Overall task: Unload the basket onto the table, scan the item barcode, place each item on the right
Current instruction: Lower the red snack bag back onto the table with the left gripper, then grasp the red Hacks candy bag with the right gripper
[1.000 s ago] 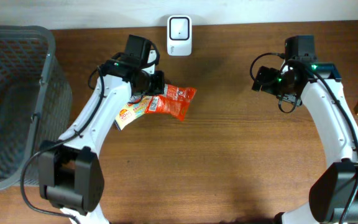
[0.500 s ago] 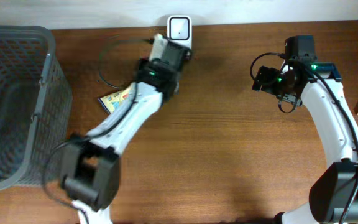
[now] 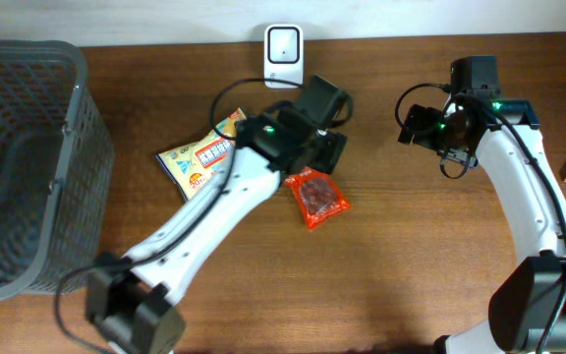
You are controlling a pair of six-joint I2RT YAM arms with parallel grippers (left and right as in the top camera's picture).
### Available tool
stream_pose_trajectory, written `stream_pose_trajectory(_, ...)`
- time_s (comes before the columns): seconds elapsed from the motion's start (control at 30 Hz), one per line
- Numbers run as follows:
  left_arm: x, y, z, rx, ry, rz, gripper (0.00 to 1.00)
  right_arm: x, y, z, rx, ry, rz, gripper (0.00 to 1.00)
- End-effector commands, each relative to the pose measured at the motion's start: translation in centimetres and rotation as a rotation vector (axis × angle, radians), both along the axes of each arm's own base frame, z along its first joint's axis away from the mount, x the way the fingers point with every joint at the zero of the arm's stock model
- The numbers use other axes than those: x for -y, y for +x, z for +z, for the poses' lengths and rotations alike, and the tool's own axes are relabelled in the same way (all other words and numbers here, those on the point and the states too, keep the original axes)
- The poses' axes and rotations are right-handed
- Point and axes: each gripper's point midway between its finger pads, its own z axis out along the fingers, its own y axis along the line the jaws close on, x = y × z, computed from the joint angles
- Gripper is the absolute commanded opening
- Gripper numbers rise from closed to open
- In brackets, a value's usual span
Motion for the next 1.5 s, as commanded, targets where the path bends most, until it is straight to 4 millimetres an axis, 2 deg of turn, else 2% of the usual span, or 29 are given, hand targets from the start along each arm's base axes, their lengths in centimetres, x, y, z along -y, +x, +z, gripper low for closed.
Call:
stream_pose_trajectory(0.0, -0.5, -1.4, 7.3, -0.001, -0.272, -0.073, 0.8, 0.2, -0.1, 0.4, 0.01, 0.005, -0.015, 0.98)
stream_pose_trajectory(0.03, -1.9, -1.0, 8.3, 0.024, -0.277, -0.041, 0.79, 0.2, -0.1, 0.4, 0.01, 0.005, -0.015, 0.98)
stream_pose_trajectory(0.1, -7.1, 0.6, 9.3, 0.084, -0.207, 0.108, 0.78, 0.2, -0.1, 0.4, 0.01, 0.005, -0.015, 0.98)
stream_pose_trajectory(0.2, -15.1, 2.1, 7.9, 0.039, -0.154, 0.439, 0.79, 0.1, -0.1, 0.4, 0.01, 0.012, -0.011, 0.98)
stream_pose_trajectory(0.23, -16.5, 2.1, 7.5, 0.021, -0.142, 0.473, 0.88, -0.6, 0.6, 0.8, 0.043, 0.049, 0.006, 0.98)
stream_pose_trajectory(0.27, -17.3, 1.9, 7.2, 0.006, -0.131, 0.489, 0.99, -2.0, 0.7, 1.0, 0.051, 0.127, 0.041, 0.98)
stream_pose_trajectory(0.3, -18.1, 1.7, 6.9, -0.002, -0.107, 0.511, 0.99, -5.2, 1.3, 2.1, 0.098, 0.272, 0.158, 0.98)
stream_pose_trajectory(0.33, -18.9, 1.8, 6.7, 0.001, -0.086, 0.538, 0.99, -9.6, 0.6, 3.0, 0.143, 0.351, 0.436, 0.98)
stream_pose_trajectory(0.37, -19.8, 1.9, 6.3, -0.02, -0.113, 0.608, 0.99, -12.3, -0.7, 1.7, 0.111, 0.301, 0.584, 0.98)
stream_pose_trajectory(0.4, -20.3, 2.0, 6.0, -0.031, -0.116, 0.632, 0.99, -13.0, -1.1, 0.6, 0.084, 0.257, 0.607, 0.99)
stream_pose_trajectory(0.47, -20.9, 2.2, 4.9, -0.063, -0.095, 0.65, 0.99, -15.4, -2.7, -4.1, -0.032, 0.08, 0.675, 0.98)
stream_pose_trajectory(0.5, -20.9, 2.1, 4.1, -0.086, -0.08, 0.651, 0.99, -18.1, -4.1, -6.8, -0.084, 0.049, 0.783, 0.95)
stream_pose_trajectory(0.53, -20.9, 2.1, 3.5, -0.105, -0.068, 0.652, 0.99, -20.4, -5.4, -9.0, -0.12, 0.012, 0.93, 0.82)
stream_pose_trajectory(0.6, -20.9, 2.0, 3.3, -0.113, -0.063, 0.653, 0.99, -20.9, -6.2, -11.6, -0.185, -0.069, 0.961, 0.8)
stream_pose_trajectory(0.67, -20.9, 2.0, 3.3, -0.115, -0.061, 0.653, 0.99, -21.3, -6.6, -13.5, -0.225, -0.082, 0.971, 0.8)
stream_pose_trajectory(0.7, -20.9, 2.0, 3.3, -0.115, -0.061, 0.653, 0.99, -20.9, -6.4, -14.1, -0.235, -0.105, 0.965, 0.75)
stream_pose_trajectory(0.73, -20.9, 2.0, 3.3, -0.115, -0.061, 0.653, 0.99, -20.3, -5.8, -14.5, -0.233, -0.15, 0.921, 0.67)
stream_pose_trajectory(0.77, -20.9, 2.0, 3.3, -0.115, -0.061, 0.653, 0.99, -20.0, -5.4, -14.5, -0.225, -0.17, 0.892, 0.52)
stream_pose_trajectory(0.87, -20.9, 2.0, 3.3, -0.115, -0.061, 0.653, 0.99, -20.5, -4.4, -14.2, -0.184, -0.164, 0.864, 0.32)
stream_pose_trajectory(0.93, -20.9, 2.0, 3.3, -0.115, -0.061, 0.653, 0.99, -20.9, -3.6, -13.4, -0.155, -0.16, 0.856, 0.26)
stream_pose_trajectory(1.03, -20.9, 2.0, 3.3, -0.115, -0.061, 0.653, 0.99, -21.6, 0.1, -10.0, -0.042, -0.178, 0.73, 0.06)
stream_pose_trajectory(1.07, -20.9, 2.0, 3.3, -0.114, -0.062, 0.653, 0.99, -21.6, 1.0, -9.3, -0.009, -0.192, 0.708, 0.04)
stream_pose_trajectory(1.13, -20.9, 2.0, 3.3, -0.114, -0.062, 0.653, 0.99, -22.5, 3.2, -7.6, 0.085, -0.193, 0.69, 0.04)
stream_pose_trajectory(1.17, -20.9, 2.0, 3.3, -0.115, -0.061, 0.653, 0.99, -22.8, 4.9, -5.9, 0.158, -0.209, 0.669, 0.04)
stream_pose_trajectory(1.27, -20.9, 2.0, 3.3, -0.115, -0.061, 0.653, 0.99, -22.4, 8.6, -1.7, 0.315, -0.297, 0.58, 0.04)
stream_pose_trajectory(1.33, -20.9, 2.0, 3.3, -0.115, -0.061, 0.653, 0.99, -22.3, 13.2, 3.6, 0.576, -0.389, 0.48, 0.04)
stream_pose_trajectory(1.4, -20.9, 2.0, 3.3, -0.115, -0.061, 0.653, 0.99, -23.3, 15.2, 6.2, 0.723, -0.428, 0.507, 0.04)
stream_pose_trajectory(1.43, -20.9, 2.0, 3.3, -0.115, -0.061, 0.653, 0.99, -23.7, 15.8, 6.7, 0.763, -0.446, 0.519, 0.04)
stream_pose_trajectory(1.47, -20.9, 2.0, 3.3, -0.115, -0.062, 0.653, 0.99, -24.4, 17.2, 7.3, 0.849, -0.498, 0.548, 0.04)
